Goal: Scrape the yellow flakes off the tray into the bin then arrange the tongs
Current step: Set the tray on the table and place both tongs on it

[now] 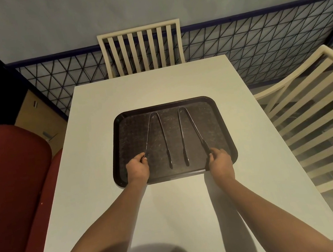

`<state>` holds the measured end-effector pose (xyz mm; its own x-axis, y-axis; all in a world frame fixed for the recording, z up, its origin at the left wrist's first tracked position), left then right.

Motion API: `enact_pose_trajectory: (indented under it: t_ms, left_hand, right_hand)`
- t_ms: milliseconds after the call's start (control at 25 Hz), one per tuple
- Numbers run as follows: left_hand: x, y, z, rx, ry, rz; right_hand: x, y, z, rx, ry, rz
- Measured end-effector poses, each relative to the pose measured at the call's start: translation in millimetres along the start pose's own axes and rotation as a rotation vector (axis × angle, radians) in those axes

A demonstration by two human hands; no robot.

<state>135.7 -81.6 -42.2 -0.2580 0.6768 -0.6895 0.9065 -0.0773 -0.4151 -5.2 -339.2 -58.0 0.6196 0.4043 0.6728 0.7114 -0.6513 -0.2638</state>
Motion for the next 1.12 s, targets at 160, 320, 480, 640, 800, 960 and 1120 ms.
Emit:
enact_pose_trajectory:
  t_ms: [160, 320, 480, 640, 800, 960, 1120]
  left_hand:
    - [1.4, -3.4, 1.5, -0.003, -0.019, -0.004]
    - [2.3, -4.1, 1.0, -0.007, -0.019, -0.004]
    - [2.5, -4.1, 1.3, -0.013, -0.012, -0.004]
    - [3.6, -3.7, 1.9, -0.004, -0.02, 0.0]
    - [4.4, -3.8, 1.9, -0.004, -0.026, -0.003]
    - [3.4, -3.4, 1.8, -0.008, -0.016, -0.003]
    - [3.6, -2.5, 1.1, -0.014, 0.006, 0.005]
  right_hand:
    - [-0.1, 2.1, -0.1, -0.004, 0.002, 0.001]
    - [-1.2, 4.5, -0.2, 0.0, -0.001, -0.006]
    - [-2.2, 3.7, -0.2, -0.002, 0.001, -0.008]
    - [-1.7, 1.2, 1.6, 0.005, 0.031, -0.003]
    - [-2.3, 0.4, 1.9, 0.005, 0.029, 0.0]
    - [-2.2, 0.3, 0.6, 0.0, 0.024, -0.002]
    - [-3.2, 0.4, -0.1, -0.003, 0.017, 0.003]
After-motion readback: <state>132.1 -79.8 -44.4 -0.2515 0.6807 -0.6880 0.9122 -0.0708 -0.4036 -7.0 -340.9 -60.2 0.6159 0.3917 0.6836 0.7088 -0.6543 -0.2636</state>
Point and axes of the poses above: each hand's wrist, its own y-axis towards the middle knuckle, its own z-axis out of the palm, x = y × z, the point moved 8 cm from there along y, towards the middle knuckle, and after that the axes turned 7 degrees about x, right-handed, at the moved point
